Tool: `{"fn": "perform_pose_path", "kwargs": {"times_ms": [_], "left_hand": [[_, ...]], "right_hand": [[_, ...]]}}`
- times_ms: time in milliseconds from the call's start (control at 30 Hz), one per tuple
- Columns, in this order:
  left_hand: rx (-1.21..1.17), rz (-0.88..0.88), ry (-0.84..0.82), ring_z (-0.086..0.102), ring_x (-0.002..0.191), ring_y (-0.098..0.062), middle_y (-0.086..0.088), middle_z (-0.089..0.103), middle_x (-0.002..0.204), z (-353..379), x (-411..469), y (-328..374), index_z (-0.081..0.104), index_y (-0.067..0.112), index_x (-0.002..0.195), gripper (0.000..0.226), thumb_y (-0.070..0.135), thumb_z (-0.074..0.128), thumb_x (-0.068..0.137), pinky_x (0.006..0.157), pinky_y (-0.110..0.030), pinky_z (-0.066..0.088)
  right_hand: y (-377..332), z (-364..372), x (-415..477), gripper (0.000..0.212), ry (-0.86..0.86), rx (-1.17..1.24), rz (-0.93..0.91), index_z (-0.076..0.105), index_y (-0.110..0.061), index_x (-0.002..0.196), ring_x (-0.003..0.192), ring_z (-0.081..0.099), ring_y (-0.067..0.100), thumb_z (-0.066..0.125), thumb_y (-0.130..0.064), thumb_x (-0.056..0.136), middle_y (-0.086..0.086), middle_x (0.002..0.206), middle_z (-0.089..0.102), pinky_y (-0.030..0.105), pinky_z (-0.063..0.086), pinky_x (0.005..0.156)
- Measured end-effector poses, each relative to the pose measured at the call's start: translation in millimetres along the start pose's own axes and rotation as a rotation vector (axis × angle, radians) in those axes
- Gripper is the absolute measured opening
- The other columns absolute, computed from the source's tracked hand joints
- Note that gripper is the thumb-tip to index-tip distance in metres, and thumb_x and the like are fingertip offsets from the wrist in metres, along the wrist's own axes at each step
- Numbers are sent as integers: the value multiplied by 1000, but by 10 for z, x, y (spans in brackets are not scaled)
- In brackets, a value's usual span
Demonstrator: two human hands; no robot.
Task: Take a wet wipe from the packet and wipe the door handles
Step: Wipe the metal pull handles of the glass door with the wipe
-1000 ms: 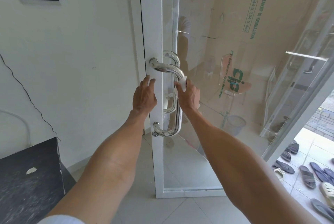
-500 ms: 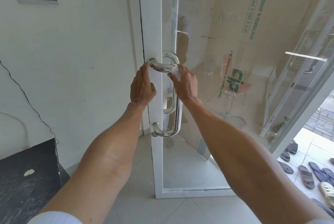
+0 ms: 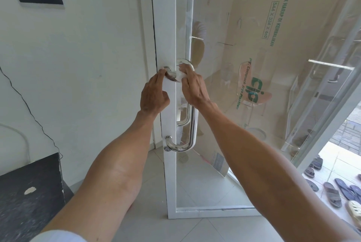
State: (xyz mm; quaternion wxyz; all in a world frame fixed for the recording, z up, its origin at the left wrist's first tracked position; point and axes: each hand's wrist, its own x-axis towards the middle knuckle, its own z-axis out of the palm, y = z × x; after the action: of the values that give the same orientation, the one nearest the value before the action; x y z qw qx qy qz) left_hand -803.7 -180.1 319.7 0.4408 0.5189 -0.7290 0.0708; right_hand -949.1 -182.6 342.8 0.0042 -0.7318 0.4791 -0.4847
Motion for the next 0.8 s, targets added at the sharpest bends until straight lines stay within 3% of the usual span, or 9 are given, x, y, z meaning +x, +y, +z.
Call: {"fn": "perform_pose_path", "kwargs": {"times_ms": [67,100,200,333,500,667,800], "left_hand": [[-8,-12,-11,56,116,-32,-7,53,138,-8,1,1,38,13,141,74,-8,50,71,94,-40,47],[-10,-16,-13,55,117,-32,-7,52,138,-14,9,-1,38,13,141,74,-8,50,71,94,-40,47],[-8,-12,-15,55,119,-31,-7,53,139,-11,30,-8,40,12,140,72,-7,52,72,95,-41,49],[-8,28,-16,50,129,-27,-6,47,146,19,23,-35,42,14,142,74,-8,50,71,96,-39,51],[3,77,-6,51,128,-22,1,48,145,-41,20,-17,44,15,140,74,-8,51,70,89,-33,52],[71,112,-28,46,132,-25,-9,48,144,-37,112,-44,46,4,136,65,-5,54,71,106,-38,42],[46,113,-24,49,131,-25,-9,50,143,-42,139,-40,46,3,136,66,-5,54,71,108,-35,39]], "right_hand": [[13,-49,-4,35,18,22,2,51,-4,111,67,57,28,36,-2,80,9,95,67,34,46,61],[13,-65,-10,30,31,17,1,54,-3,106,63,55,26,39,0,80,9,88,67,37,47,58],[-6,-97,-31,25,77,7,8,67,-4,105,78,68,27,53,-4,84,10,95,74,39,56,73],[-36,-126,-17,25,61,-16,10,74,-10,108,102,69,22,69,-18,84,5,110,73,36,54,92],[-150,-82,59,33,-25,-152,19,71,-22,115,99,68,23,72,-30,83,0,110,73,39,55,84],[-265,-21,125,19,-77,-295,-10,71,-21,103,84,65,27,69,-25,85,4,89,72,35,52,68],[-255,3,107,22,-85,-309,0,69,-18,108,92,65,27,66,-26,88,5,100,72,37,52,73]]}}
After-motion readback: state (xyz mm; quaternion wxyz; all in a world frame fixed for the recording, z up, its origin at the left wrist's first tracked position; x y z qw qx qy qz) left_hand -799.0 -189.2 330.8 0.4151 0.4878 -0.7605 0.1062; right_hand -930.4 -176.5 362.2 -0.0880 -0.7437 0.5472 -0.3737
